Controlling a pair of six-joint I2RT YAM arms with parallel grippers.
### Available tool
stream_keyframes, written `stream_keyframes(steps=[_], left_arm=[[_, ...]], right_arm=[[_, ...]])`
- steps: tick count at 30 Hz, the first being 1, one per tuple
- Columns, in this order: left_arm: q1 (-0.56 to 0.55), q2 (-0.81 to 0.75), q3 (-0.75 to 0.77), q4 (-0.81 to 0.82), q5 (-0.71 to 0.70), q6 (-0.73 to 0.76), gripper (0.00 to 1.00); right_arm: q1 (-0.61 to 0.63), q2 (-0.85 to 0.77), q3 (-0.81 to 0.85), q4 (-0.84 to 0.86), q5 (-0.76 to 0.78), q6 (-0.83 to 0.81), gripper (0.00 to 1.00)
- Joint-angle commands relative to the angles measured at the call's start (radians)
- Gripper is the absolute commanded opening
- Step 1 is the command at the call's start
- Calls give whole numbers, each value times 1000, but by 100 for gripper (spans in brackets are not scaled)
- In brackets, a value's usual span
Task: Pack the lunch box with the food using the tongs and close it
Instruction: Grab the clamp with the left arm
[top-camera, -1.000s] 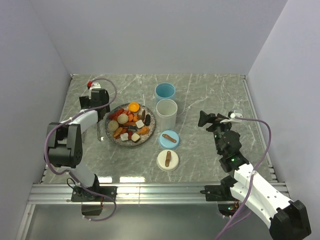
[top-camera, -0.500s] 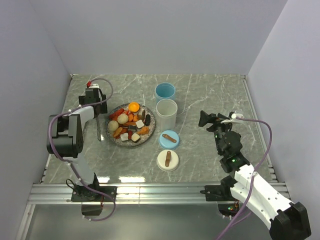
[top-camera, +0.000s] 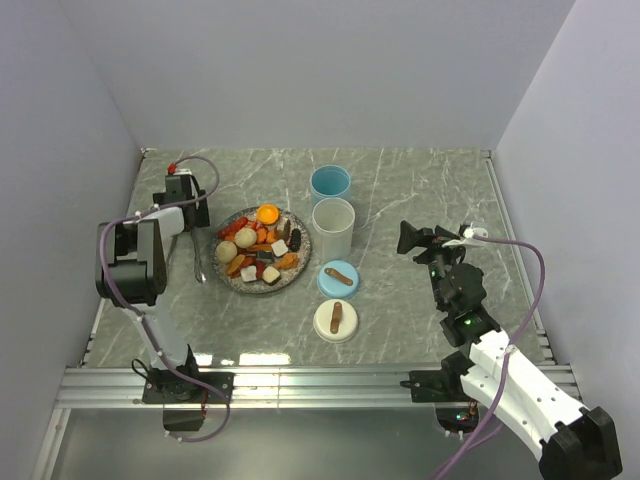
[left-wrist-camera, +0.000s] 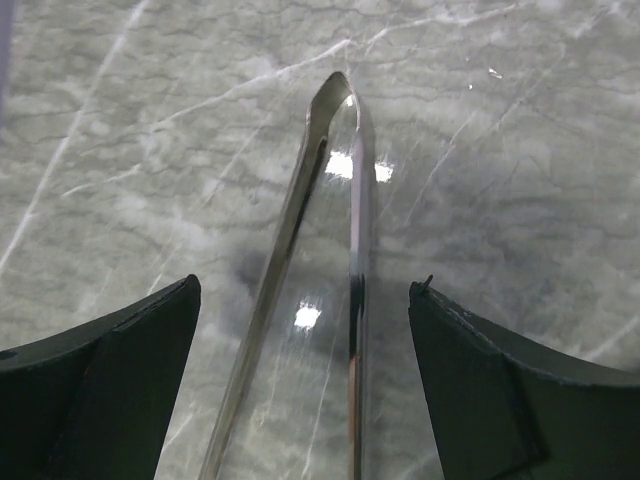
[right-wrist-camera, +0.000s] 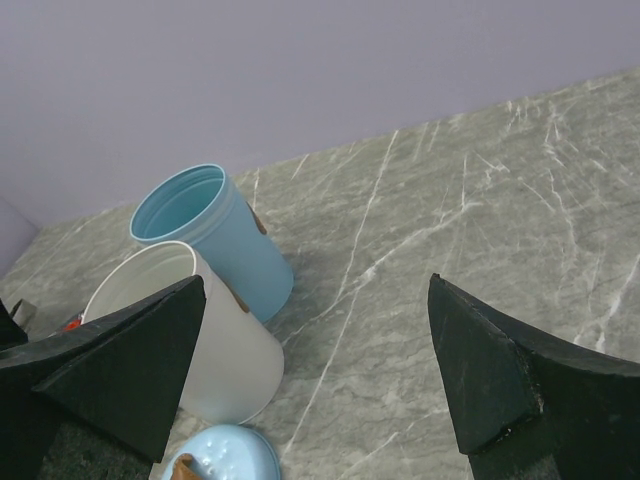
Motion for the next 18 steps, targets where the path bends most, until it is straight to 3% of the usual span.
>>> stream_keyframes(steps=[1, 5, 8, 9, 12, 18], left_arm=[[1, 43, 61, -55, -3, -3, 91], [1, 80, 92, -98, -14, -5, 86], [1, 99, 106, -122, -20, -8, 71], [1, 96, 103, -118, -20, -12, 61], [1, 68, 87, -114, -3, -18, 49], [-1, -16, 58, -129, 21, -46, 35]], right_arm=[[-6, -16, 1, 30, -5, 1, 99], [-6, -19, -5, 35, -8, -1, 99], [-6, -22, -7, 36, -11, -1, 99], [-6, -24, -8, 38, -11, -1, 99], [-6, -25, -10, 41, -9, -1, 99], [-6, -25, -16, 44, -16, 1, 99]])
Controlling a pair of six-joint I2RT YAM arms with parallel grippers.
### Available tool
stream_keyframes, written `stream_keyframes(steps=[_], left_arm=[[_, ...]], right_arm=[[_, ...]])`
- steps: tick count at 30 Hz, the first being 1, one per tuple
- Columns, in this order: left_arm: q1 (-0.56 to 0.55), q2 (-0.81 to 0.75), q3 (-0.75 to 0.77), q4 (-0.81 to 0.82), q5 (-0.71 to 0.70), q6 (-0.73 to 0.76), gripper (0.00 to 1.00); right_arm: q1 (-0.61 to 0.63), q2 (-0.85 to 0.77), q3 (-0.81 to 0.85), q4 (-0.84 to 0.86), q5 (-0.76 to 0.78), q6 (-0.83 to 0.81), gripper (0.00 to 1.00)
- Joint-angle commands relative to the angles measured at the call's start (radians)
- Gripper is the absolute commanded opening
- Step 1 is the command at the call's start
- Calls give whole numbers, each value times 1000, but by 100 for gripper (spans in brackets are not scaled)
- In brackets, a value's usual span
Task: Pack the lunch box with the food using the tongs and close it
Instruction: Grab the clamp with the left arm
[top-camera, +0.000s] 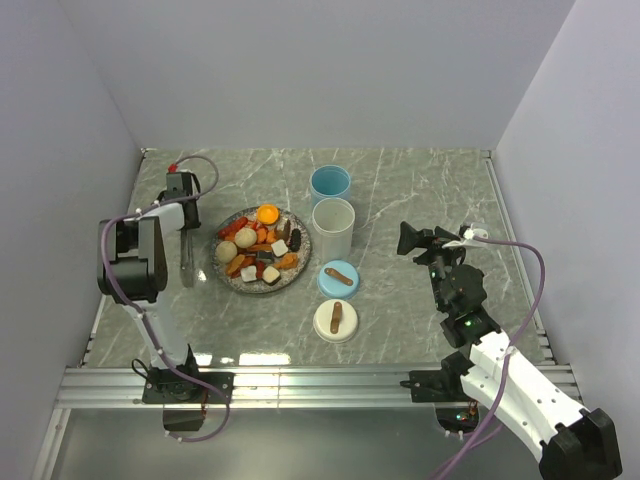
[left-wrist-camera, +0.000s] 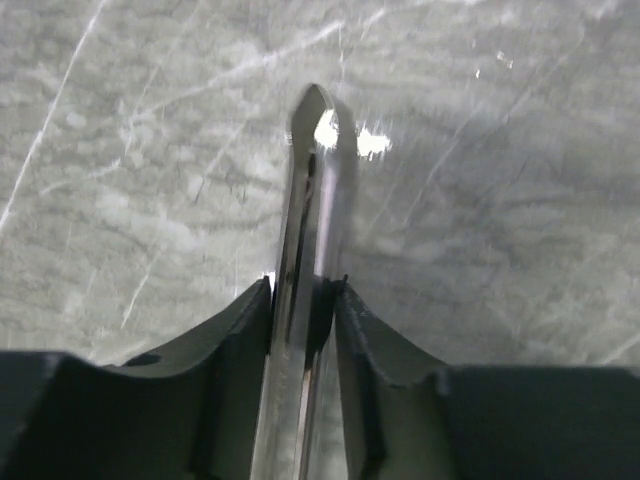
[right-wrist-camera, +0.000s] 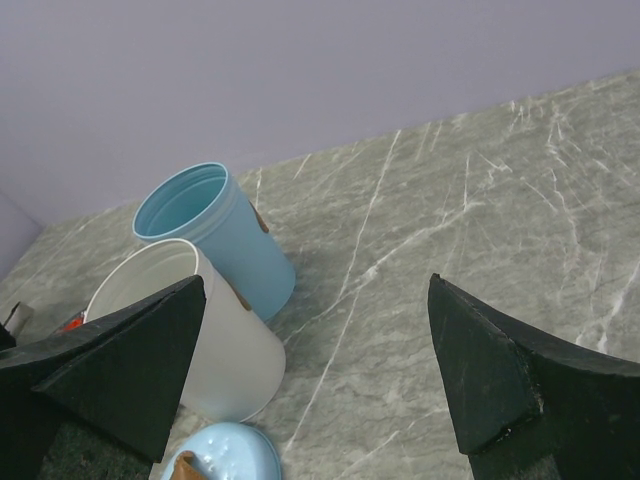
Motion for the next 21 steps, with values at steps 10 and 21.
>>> stream_keyframes(steps=[10, 21], left_arm=[[-40, -375, -160, 27, -8, -101, 35], [-141, -737, -275, 56, -45, -156, 34]], right_arm=[[-8, -16, -12, 52, -15, 1, 99], [-8, -21, -21, 55, -21, 1, 98]])
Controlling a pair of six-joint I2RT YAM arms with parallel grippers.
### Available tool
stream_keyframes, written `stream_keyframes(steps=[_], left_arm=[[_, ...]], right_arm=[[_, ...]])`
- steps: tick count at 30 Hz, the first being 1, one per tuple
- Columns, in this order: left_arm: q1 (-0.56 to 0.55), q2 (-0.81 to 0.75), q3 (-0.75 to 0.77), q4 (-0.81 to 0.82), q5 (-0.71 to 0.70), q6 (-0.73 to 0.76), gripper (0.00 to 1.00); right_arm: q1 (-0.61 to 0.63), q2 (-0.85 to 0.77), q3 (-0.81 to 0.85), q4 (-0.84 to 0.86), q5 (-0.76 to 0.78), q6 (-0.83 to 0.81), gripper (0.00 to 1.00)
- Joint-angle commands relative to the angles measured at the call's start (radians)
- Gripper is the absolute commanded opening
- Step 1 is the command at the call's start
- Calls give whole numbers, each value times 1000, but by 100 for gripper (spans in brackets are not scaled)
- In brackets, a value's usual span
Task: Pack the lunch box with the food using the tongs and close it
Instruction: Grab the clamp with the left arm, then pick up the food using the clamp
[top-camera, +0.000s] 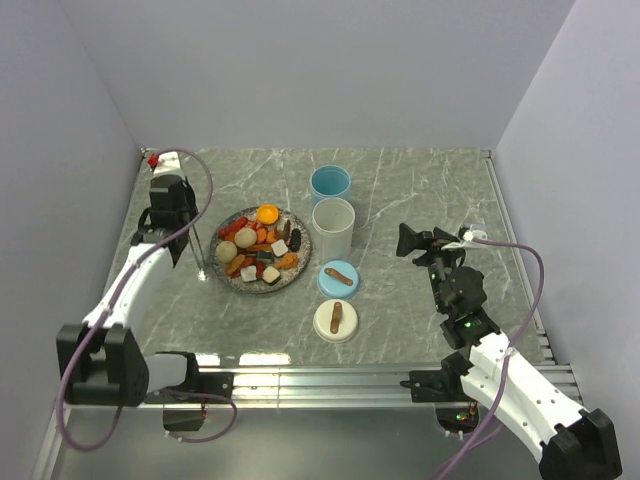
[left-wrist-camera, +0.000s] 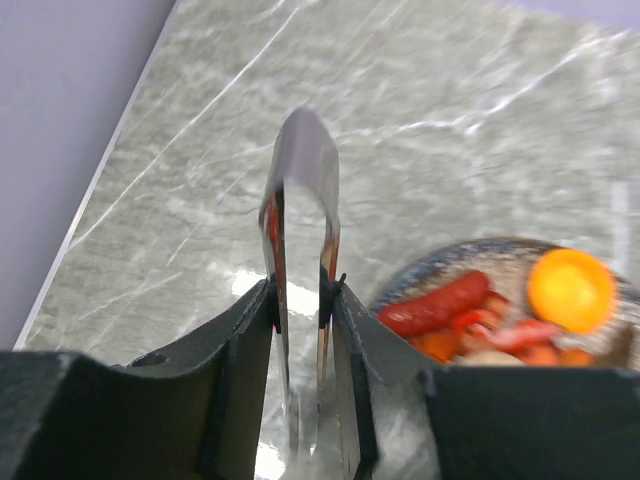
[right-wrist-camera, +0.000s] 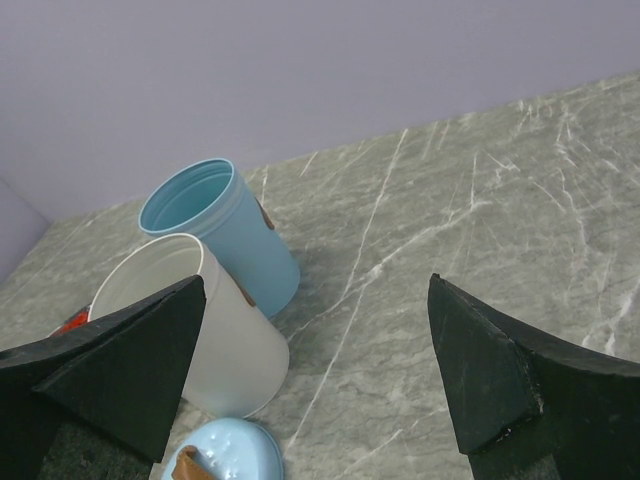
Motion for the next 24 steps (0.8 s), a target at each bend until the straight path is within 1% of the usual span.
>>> stream_keyframes(steps=[1, 3, 4, 6, 9, 13, 18, 21, 24], left_arm=[[-50, -140, -31, 51, -33, -34, 34], [-79, -186, -53, 54, -59, -36, 33], [-115, -209, -59, 58, -78, -37, 33], [-154, -275, -73, 66, -127, -30, 33], [-255, -358, -94, 95, -194, -14, 33], [-350, -446, -139, 158, -233, 1, 32], [-494, -458, -186, 296, -306, 53, 32], [-545, -418, -194, 362, -346, 98, 32], [-562, -382, -202, 421, -365, 116, 32]], right_arm=[[-6, -19, -3, 37, -5, 1, 98], [-8, -26, -6, 40, -4, 1, 99], [-6, -29, -8, 38, -5, 2, 98], [-6, -33, -11, 40, -7, 1, 98], [-8, -36, -14, 43, -8, 1, 98], [-6, -35, -14, 44, -13, -1, 98], [-8, -39, -17, 47, -18, 1, 98], [-8, -41, -20, 46, -22, 1, 98], [-8, -39, -20, 47, -31, 2, 98]])
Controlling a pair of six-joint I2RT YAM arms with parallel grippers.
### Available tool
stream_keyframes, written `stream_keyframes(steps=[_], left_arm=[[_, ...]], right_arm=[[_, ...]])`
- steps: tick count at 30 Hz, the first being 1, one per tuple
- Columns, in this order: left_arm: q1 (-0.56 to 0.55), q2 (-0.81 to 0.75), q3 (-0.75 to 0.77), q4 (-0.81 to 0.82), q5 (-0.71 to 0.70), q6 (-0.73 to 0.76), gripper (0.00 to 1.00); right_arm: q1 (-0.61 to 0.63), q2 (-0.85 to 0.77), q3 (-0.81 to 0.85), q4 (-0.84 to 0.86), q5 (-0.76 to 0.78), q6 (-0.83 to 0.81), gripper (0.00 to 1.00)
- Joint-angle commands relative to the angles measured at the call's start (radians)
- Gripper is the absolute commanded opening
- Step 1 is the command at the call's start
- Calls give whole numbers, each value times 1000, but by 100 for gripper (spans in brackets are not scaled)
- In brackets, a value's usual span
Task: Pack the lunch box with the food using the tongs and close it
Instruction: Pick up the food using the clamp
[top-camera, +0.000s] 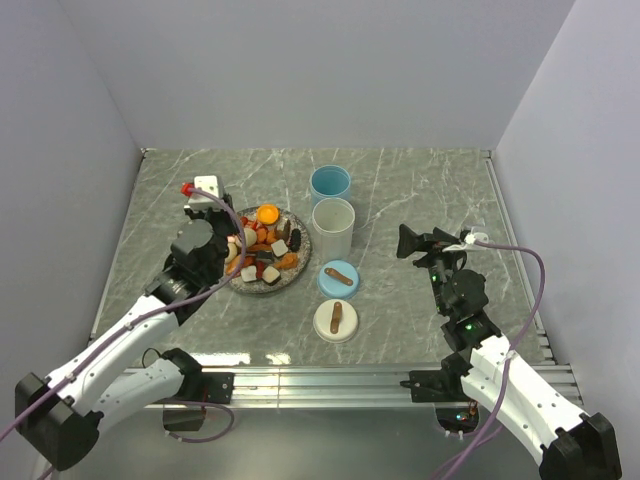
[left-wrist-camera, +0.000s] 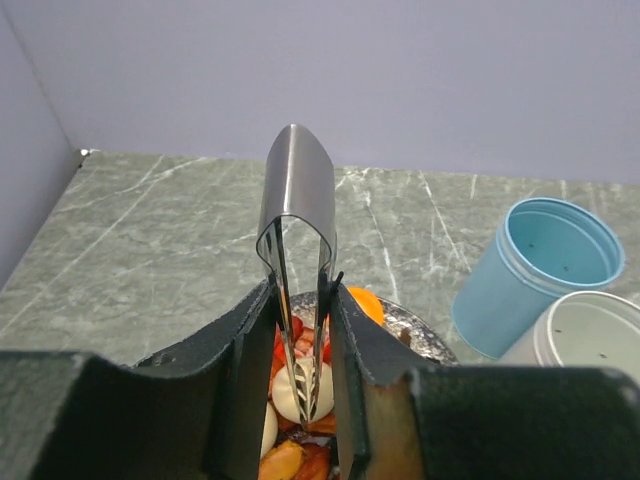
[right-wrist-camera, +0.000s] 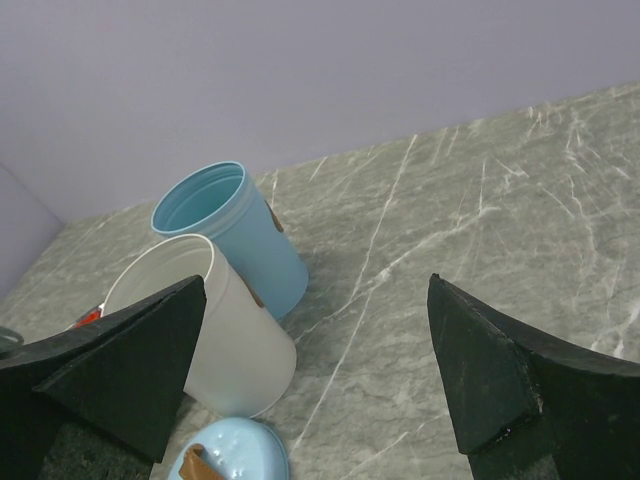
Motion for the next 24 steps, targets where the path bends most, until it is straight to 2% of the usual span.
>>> stream_keyframes(steps=[1, 10, 24], left_arm=[[-18, 17, -18, 155, -66, 57, 32], [-37, -34, -58, 229, -64, 78, 38], [-35, 73, -52, 251, -94, 94, 42]], right_arm=[[-6, -10, -7, 36, -15, 1, 98], [-8, 10, -2, 41, -27, -1, 98], [-9, 1, -8, 47, -41, -4, 98]])
